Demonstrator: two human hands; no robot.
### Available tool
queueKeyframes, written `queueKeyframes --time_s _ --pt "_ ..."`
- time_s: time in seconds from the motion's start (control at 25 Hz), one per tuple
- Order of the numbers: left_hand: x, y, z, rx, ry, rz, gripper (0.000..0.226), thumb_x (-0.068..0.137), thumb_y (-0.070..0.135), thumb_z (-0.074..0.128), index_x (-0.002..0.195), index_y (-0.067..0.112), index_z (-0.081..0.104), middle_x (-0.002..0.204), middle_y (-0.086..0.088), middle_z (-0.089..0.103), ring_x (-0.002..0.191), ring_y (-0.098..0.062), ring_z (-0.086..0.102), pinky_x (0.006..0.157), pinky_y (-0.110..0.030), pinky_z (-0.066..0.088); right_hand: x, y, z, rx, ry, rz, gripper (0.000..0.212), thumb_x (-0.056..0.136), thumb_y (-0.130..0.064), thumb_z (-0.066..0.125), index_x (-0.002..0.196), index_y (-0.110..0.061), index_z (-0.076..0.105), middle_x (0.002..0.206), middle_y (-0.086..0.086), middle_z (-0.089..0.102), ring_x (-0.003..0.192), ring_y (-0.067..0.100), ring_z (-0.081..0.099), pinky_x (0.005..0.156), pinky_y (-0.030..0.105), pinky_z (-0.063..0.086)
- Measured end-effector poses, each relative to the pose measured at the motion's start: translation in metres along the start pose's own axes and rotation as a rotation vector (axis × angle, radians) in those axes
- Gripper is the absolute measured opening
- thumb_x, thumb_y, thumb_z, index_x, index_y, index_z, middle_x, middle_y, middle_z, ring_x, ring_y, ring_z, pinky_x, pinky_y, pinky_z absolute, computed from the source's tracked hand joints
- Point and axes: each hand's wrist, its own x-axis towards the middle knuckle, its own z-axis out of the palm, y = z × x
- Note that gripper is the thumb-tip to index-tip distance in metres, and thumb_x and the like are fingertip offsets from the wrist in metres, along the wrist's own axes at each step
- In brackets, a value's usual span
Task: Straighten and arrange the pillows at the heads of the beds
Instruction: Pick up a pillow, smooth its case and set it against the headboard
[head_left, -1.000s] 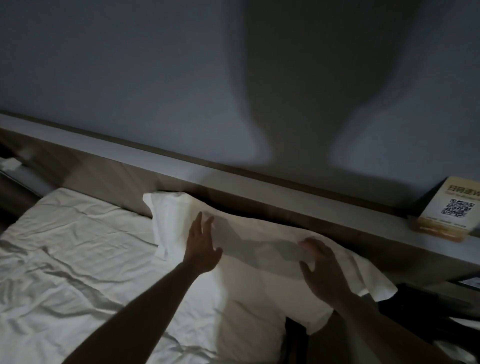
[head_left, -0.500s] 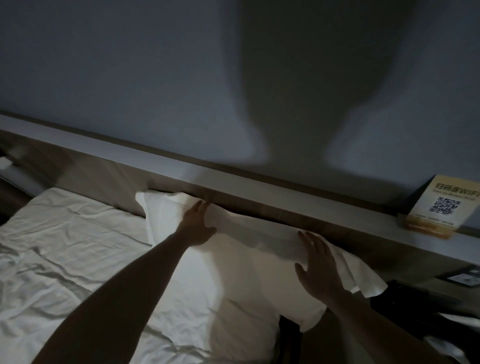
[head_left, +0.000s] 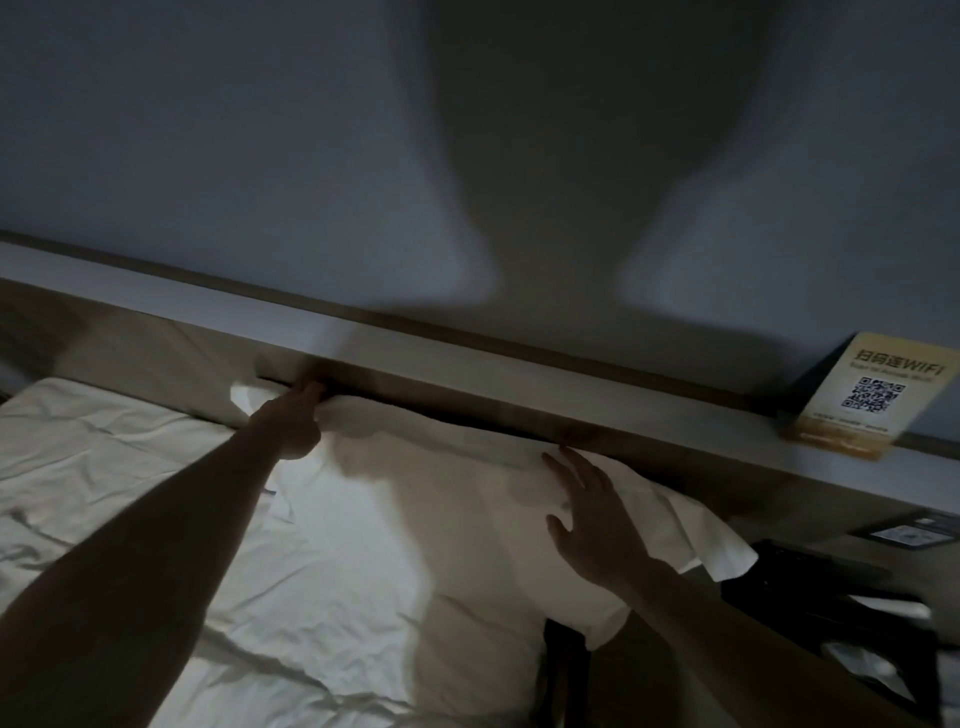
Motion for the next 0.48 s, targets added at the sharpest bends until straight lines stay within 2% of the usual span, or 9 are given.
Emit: queueKeyframes --time_s 0.08,0.16,0.24,0.36,0.44,0.48 --pt "0.008 -0.009 0.0 0.125 -0.053 -0.013 0.068 0.091 0.017 0.049 0.157 0.019 0.032 0.157 -0.011 0.042 0.131 -0.036 0.056 0.098 -0.048 0.054 0.0 0.003 0.002 -0.015 -0.015 0.01 0.081 0.096 -0.032 0.065 0.163 -0.04 0.019 0.172 -0.01 0.012 0.153 0.019 0.027 0.123 0.044 0.036" --pt "0.013 -0.011 -0.005 0.209 -0.059 -0.043 0.06 0.092 0.022 0.051 0.152 0.02 0.042 0.146 -0.01 0.054 0.123 -0.033 0.062 0.091 -0.046 0.056 -0.002 0.007 0.003 -0.04 -0.018 0.021 0.081 0.096 -0.03 0.065 0.163 -0.038 0.019 0.172 -0.009 0.013 0.157 0.019 0.019 0.127 0.043 0.03" --pt "0.01 -0.004 -0.017 0.259 0.074 -0.049 0.042 0.095 0.03 0.055 0.136 0.021 0.059 0.127 -0.008 0.067 0.112 -0.032 0.067 0.082 -0.042 0.056 -0.003 0.013 0.004 -0.059 -0.017 0.021 0.082 0.096 -0.031 0.065 0.163 -0.037 0.02 0.172 -0.009 0.015 0.159 0.019 0.016 0.128 0.044 0.028" --pt "0.004 0.005 -0.022 0.087 0.389 -0.053 0.027 0.1 0.035 0.058 0.119 0.017 0.065 0.111 -0.015 0.073 0.099 -0.04 0.07 0.079 -0.044 0.054 -0.006 0.018 0.007 -0.055 -0.011 0.042 0.083 0.094 -0.029 0.067 0.163 -0.037 0.021 0.172 -0.009 0.016 0.159 0.019 0.014 0.128 0.045 0.029" --pt "-0.004 0.008 -0.013 -0.1 0.451 -0.068 0.028 0.099 0.033 0.057 0.121 0.015 0.058 0.107 -0.019 0.072 0.097 -0.043 0.07 0.08 -0.048 0.055 -0.009 0.018 0.009 -0.067 0.016 0.049 0.083 0.093 -0.027 0.069 0.162 -0.036 0.022 0.172 -0.008 0.015 0.159 0.02 0.013 0.127 0.046 0.029" --pt "-0.009 0.011 -0.004 -0.194 0.443 -0.072 0.032 0.097 0.03 0.058 0.124 0.015 0.053 0.112 -0.019 0.07 0.101 -0.045 0.068 0.082 -0.05 0.055 -0.011 0.017 0.011 -0.08 0.025 0.054 0.084 0.093 -0.027 0.069 0.162 -0.036 0.022 0.173 -0.007 0.013 0.16 0.021 0.011 0.128 0.047 0.026"
